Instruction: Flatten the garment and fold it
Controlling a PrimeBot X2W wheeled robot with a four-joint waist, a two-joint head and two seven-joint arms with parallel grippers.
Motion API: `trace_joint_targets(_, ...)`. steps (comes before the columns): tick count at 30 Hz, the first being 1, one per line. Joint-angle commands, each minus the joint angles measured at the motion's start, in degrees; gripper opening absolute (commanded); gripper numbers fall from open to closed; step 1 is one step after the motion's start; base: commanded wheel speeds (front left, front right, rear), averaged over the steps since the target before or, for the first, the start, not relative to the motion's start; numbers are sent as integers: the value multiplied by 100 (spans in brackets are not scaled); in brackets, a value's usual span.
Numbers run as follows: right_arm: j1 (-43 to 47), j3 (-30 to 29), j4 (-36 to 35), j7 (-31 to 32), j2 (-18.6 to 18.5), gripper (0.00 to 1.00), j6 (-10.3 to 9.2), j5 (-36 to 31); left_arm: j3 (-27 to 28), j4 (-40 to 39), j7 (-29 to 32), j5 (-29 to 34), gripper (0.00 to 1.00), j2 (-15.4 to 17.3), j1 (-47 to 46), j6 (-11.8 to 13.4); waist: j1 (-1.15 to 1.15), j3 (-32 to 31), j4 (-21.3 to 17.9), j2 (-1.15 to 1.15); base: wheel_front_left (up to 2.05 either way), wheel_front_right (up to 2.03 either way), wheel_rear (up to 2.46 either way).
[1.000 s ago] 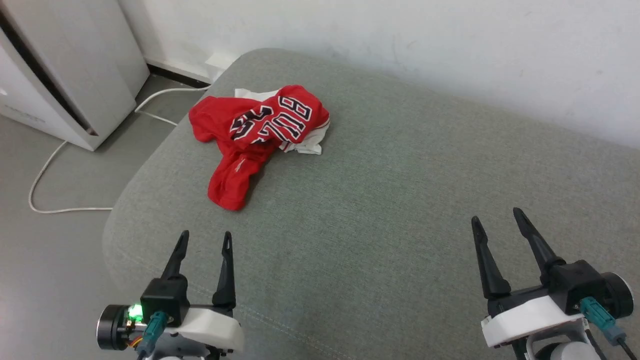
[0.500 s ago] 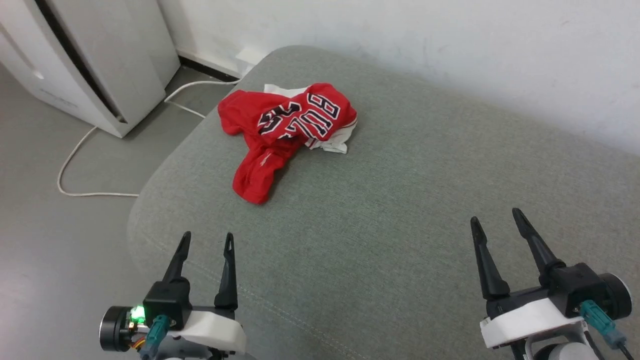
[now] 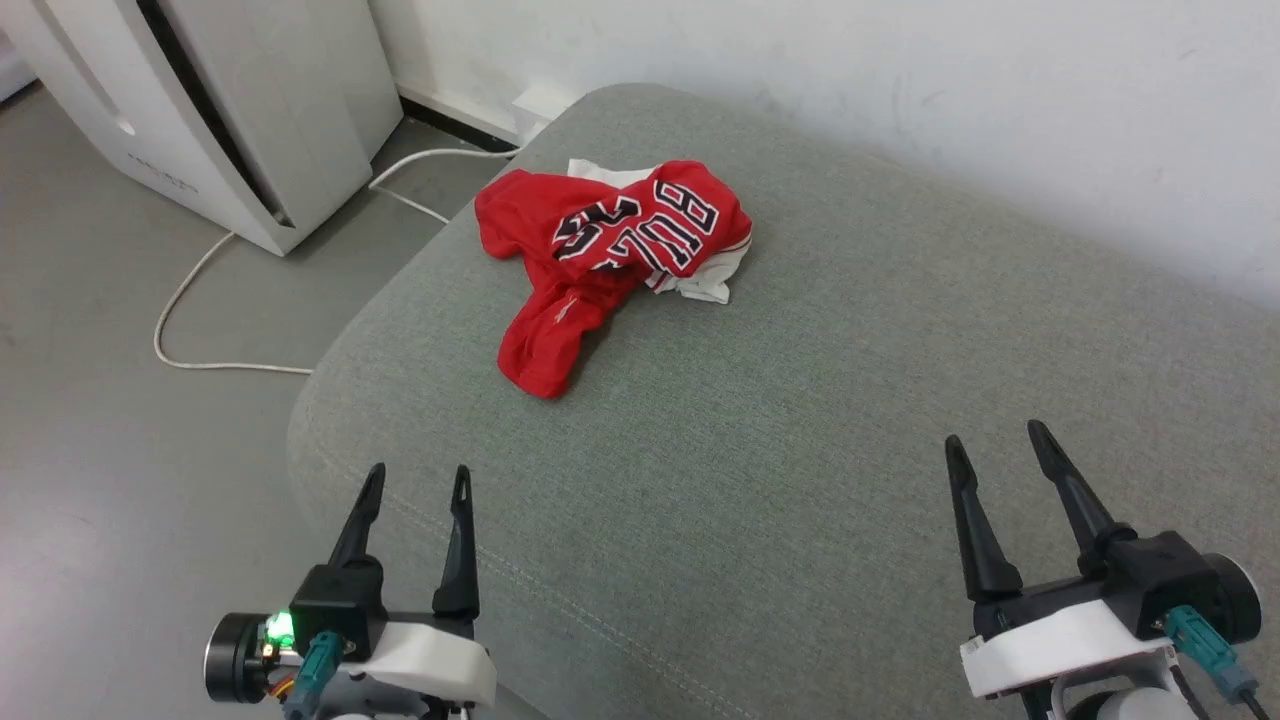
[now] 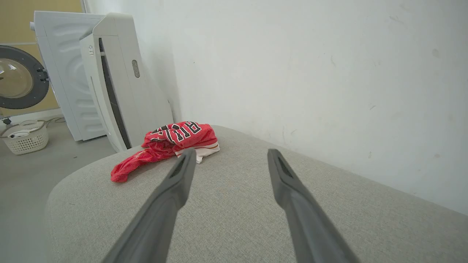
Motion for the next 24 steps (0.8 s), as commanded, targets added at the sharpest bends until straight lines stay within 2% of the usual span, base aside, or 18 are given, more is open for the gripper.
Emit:
trace_joint_targets(1,13,-12,-2,-28,11,100,-12,40,-10,12,-27,-46,100,15,-104,28,0,14,-5,0,0,0,0)
trace_joint_targets(6,-5,11,-13,-28,11,100,-12,9,13,-13,-27,-102,100,10,-93,7,0,68,-49,0,0,0,0)
trace_joint_targets(10,-33,15,-73,-28,11,100,-12,21,-18,104,-24,-297,100,8,-262,-178,0,227,-124,0,0,0,0)
trace_joint_targets(13,-116,127,-172,-28,-7,100,-12,-70,-54,385,320,-455,100,62,-605,-371,0,479,-263,0,0,0,0)
trace_joint_targets(19,-261,290,-365,-28,-137,100,-12,-194,-77,699,837,-516,100,280,-1499,-575,0,976,-624,0,0,0,0)
trace_joint_targets(24,-486,369,-668,69,-300,100,-12,-333,14,1085,1578,-742,100,624,-2613,-788,0,1563,-1108,0,0,0,0)
